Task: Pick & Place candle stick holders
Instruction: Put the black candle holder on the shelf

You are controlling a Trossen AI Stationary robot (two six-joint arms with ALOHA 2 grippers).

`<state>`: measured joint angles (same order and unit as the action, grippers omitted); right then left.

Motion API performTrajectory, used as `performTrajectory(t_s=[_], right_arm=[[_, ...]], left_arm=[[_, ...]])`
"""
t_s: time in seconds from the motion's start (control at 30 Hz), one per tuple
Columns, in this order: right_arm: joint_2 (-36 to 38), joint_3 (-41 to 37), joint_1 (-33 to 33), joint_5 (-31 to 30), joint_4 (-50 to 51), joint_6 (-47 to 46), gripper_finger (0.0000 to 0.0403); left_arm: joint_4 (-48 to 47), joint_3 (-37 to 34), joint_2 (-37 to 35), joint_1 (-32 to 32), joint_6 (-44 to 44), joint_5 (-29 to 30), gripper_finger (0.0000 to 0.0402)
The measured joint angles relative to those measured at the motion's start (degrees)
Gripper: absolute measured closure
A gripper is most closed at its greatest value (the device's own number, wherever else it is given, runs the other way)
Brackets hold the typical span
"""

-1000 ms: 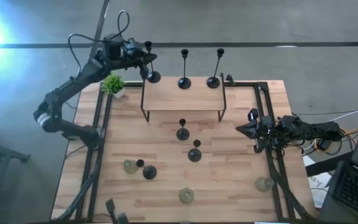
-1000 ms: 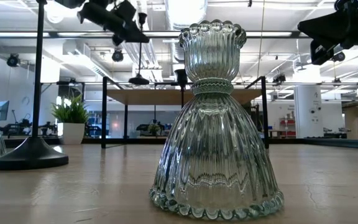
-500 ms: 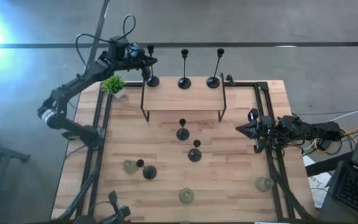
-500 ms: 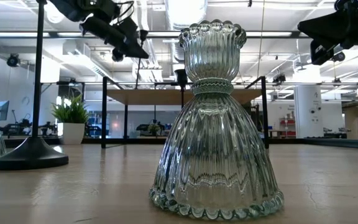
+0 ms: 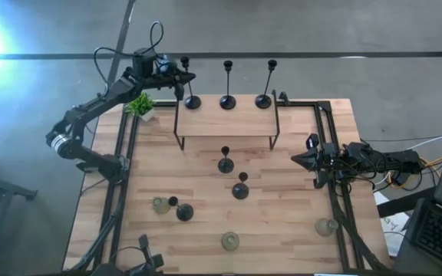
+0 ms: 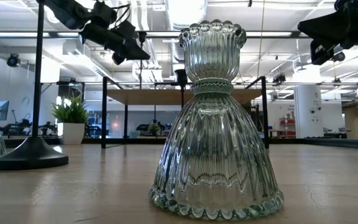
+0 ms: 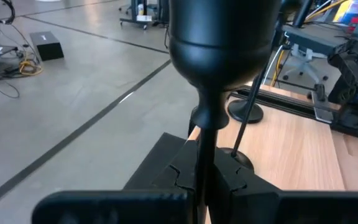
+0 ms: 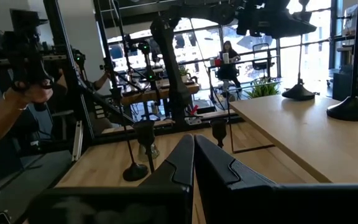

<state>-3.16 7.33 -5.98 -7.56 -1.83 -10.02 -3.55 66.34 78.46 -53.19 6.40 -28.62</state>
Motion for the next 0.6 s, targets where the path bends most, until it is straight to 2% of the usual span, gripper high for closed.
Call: performTrajectory(t_s=[0.4,0.6], right_arm=[[0.0,0.0,0.0,0.0,0.0,0.1,0.0394],[0.0,0.0,0.0,0.0,0.0,0.1,0.0394]], left_arm=[[-1.4,0.0,-0.1,-0.1,1.5,0.2,0.0387],[-4.0,-0.4,0.0,-0.3,1.5,1.0,0.0348]])
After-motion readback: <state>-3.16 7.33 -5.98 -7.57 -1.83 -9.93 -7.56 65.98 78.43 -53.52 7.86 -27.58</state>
